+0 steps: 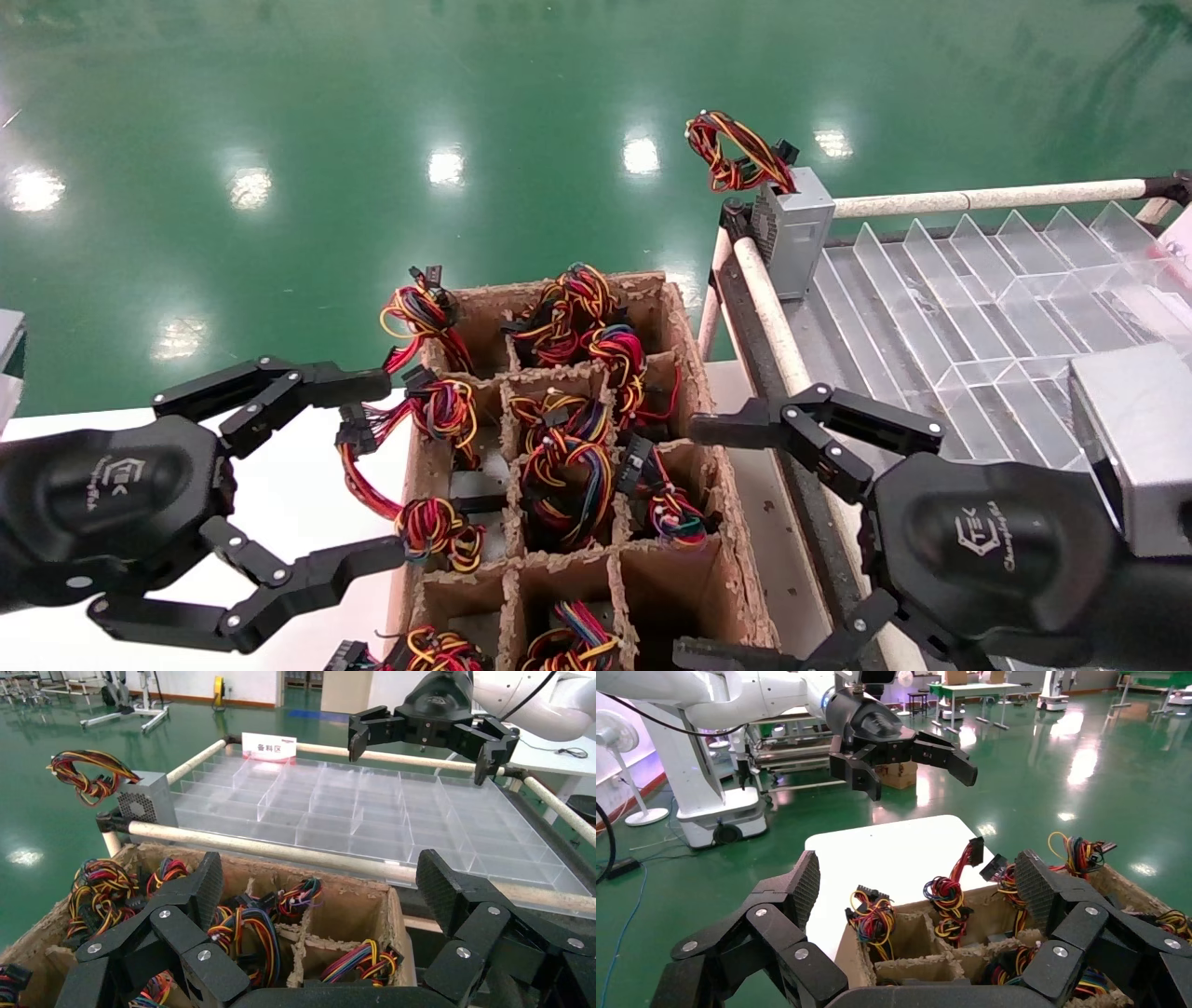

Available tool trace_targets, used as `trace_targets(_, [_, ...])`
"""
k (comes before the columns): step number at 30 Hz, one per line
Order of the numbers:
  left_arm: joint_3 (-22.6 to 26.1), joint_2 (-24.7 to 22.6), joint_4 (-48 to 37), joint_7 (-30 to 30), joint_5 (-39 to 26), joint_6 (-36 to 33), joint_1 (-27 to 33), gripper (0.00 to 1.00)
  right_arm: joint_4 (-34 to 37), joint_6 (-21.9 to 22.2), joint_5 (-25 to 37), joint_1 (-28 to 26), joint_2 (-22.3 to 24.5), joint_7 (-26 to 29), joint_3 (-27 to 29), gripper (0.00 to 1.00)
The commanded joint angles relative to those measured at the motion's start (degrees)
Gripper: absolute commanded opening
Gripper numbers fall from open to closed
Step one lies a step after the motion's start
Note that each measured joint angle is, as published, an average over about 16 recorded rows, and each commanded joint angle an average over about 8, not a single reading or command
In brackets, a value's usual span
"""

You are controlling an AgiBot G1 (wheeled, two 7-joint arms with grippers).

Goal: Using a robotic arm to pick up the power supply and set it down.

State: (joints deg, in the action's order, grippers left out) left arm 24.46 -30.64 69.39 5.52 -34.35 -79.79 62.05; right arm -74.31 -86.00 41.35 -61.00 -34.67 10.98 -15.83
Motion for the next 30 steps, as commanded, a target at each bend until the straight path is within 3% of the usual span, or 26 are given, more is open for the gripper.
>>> trace_targets(1, [0.0,0.0,0.0,0.0,0.0,0.0,0.0,1.0,0.2,0.1,0.1,-0.1,-0.1,-0.1,0.0,1.0])
trace_targets(30, [0.0,0.0,0.0,0.0,0.0,0.0,0.0,1.0,0.8,0.4,0.6,-0.6,-0.4,-0.3,-0.2,1.0])
